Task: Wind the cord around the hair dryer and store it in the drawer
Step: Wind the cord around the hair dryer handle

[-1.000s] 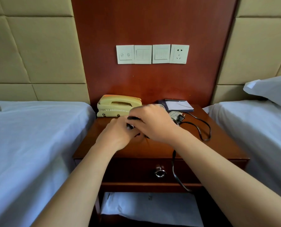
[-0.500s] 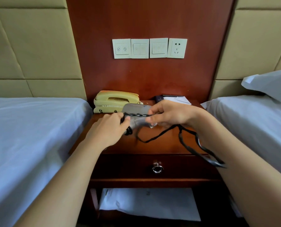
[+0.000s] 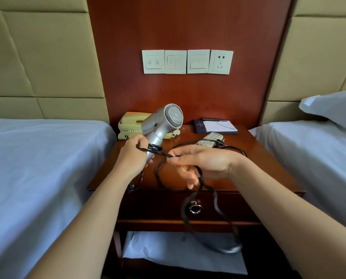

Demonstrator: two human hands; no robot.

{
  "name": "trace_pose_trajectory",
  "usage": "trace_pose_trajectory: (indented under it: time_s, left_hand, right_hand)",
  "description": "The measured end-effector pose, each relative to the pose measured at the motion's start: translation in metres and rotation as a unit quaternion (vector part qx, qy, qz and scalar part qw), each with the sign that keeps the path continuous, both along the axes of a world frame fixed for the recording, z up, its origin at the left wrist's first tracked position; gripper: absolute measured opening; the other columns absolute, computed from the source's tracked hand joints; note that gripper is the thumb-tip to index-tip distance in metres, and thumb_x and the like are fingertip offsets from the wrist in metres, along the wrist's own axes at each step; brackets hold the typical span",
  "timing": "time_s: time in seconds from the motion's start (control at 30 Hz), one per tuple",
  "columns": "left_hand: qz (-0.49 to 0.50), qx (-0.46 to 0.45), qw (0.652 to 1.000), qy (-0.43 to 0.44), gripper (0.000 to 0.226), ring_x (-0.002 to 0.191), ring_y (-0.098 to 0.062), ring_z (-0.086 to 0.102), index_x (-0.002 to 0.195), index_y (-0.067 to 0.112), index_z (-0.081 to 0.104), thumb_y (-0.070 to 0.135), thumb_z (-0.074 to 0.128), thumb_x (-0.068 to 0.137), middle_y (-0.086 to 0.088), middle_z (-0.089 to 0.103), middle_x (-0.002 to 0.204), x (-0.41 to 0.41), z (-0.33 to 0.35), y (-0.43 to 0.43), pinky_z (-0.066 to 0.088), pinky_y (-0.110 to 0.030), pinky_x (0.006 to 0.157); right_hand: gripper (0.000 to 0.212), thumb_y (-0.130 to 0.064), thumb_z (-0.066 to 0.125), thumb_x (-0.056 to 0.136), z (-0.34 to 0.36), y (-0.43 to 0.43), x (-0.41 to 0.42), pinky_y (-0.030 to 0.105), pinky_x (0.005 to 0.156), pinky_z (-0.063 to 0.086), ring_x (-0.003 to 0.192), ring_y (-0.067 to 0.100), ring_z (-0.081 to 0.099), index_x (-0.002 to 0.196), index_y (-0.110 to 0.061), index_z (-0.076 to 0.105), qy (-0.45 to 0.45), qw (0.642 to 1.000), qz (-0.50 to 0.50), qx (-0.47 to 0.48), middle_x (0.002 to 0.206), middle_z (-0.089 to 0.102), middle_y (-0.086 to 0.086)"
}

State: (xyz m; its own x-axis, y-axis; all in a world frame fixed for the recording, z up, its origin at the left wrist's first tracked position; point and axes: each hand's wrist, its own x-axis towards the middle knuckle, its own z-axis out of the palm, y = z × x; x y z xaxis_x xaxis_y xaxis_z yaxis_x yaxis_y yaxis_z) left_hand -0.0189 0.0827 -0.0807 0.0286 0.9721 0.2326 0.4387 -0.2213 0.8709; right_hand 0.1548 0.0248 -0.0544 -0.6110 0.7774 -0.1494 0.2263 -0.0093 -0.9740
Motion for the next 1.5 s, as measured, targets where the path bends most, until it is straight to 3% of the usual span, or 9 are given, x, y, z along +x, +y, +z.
trace_pose_trajectory:
  time_s: [0.27,0.6,0.8,0.97,1.13,1.23,1.3,1.37,1.5]
  left_hand:
    - [0.08,0.011,0.995,-0.05,0.037,0.047,-0.02,0.054,0.086,0.006,0.063,0.029,0.036,0.097,-0.013,0.065,0.069,-0.017,0.009,0.0,0.041,-0.025,0.045]
    - [-0.032,-0.036,0.996,0.074,0.029,0.041,-0.017,0.049,0.075,0.025,0.06,0.034,0.042,0.096,-0.008,0.063,0.059,-0.026,0.014,-0.005,0.034,-0.02,0.038]
    - [-0.164,-0.069,0.975,0.134,0.035,0.035,-0.018,0.047,0.072,0.01,0.058,0.031,0.043,0.095,-0.008,0.063,0.05,-0.024,0.022,-0.014,0.034,-0.022,0.037]
    - [-0.229,-0.099,0.96,0.125,0.035,0.037,-0.02,0.047,0.079,-0.003,0.06,0.023,0.042,0.095,-0.012,0.062,0.052,-0.02,0.025,-0.021,0.033,-0.022,0.036]
    - [-0.262,-0.106,0.955,0.094,0.035,0.037,-0.019,0.049,0.076,-0.001,0.058,0.024,0.042,0.097,-0.014,0.063,0.054,-0.014,0.036,-0.031,0.035,-0.021,0.035]
    - [-0.288,-0.113,0.948,0.079,0.036,0.037,-0.019,0.049,0.072,0.005,0.058,0.024,0.041,0.098,-0.012,0.064,0.053,-0.005,0.04,-0.035,0.035,-0.022,0.036]
    - [-0.294,-0.116,0.946,0.067,0.036,0.037,-0.019,0.049,0.072,0.006,0.057,0.024,0.04,0.098,-0.013,0.063,0.054,-0.001,0.038,-0.035,0.036,-0.022,0.036]
    - [-0.296,-0.124,0.946,0.046,0.037,0.037,-0.02,0.049,0.074,0.004,0.058,0.024,0.04,0.099,-0.016,0.063,0.054,-0.001,0.036,-0.034,0.036,-0.022,0.036]
    - [-0.307,-0.15,0.939,-0.028,0.041,0.034,-0.022,0.047,0.07,0.0,0.059,0.021,0.039,0.098,-0.023,0.059,0.054,0.001,0.032,-0.033,0.034,-0.022,0.036]
  right_hand:
    - [0.038,-0.023,0.045,0.097,0.013,0.005,0.014,0.017,0.04,0.032,0.031,0.008,0.032,0.063,-0.007,0.043,-0.11,0.981,-0.057,0.15,0.038,0.036,-0.006]
    - [0.036,-0.023,0.05,0.096,0.016,0.013,0.036,0.02,0.048,0.028,0.047,0.005,0.034,0.06,-0.018,0.046,-0.21,0.837,-0.236,0.447,0.052,0.038,-0.01]
    - [0.042,-0.02,0.052,0.095,0.018,0.026,0.052,0.016,0.044,0.025,0.043,0.004,0.034,0.054,-0.023,0.04,-0.161,0.803,-0.348,0.457,0.05,0.036,-0.008]
    - [0.035,-0.019,0.052,0.095,0.006,0.032,0.062,0.012,0.041,0.025,0.038,0.003,0.032,0.06,-0.015,0.055,-0.108,0.834,-0.363,0.402,0.044,0.037,-0.012]
    - [0.035,-0.028,0.052,0.094,-0.015,0.036,0.071,0.033,0.054,0.034,0.055,0.018,0.044,0.064,-0.014,0.062,-0.118,0.854,-0.374,0.342,0.059,0.053,0.011]
    - [0.03,-0.006,0.049,0.093,-0.021,0.028,0.074,0.033,0.058,0.043,0.051,0.007,0.054,0.065,-0.013,0.056,-0.085,0.877,-0.384,0.275,0.051,0.06,-0.003]
    - [0.037,0.007,0.045,0.091,-0.028,0.019,0.073,0.029,0.071,0.049,0.067,0.01,0.058,0.067,-0.021,0.047,-0.129,0.882,-0.382,0.243,0.067,0.063,-0.003]
    - [0.018,-0.011,0.048,0.092,-0.04,0.021,0.082,0.046,0.089,0.049,0.09,0.025,0.06,0.079,-0.02,0.056,-0.243,0.858,-0.351,0.286,0.096,0.066,0.006]
    - [0.032,-0.028,0.04,0.096,-0.042,0.019,0.09,0.043,0.086,0.047,0.101,0.033,0.058,0.102,-0.006,0.062,-0.405,0.806,-0.327,0.282,0.11,0.065,0.012]
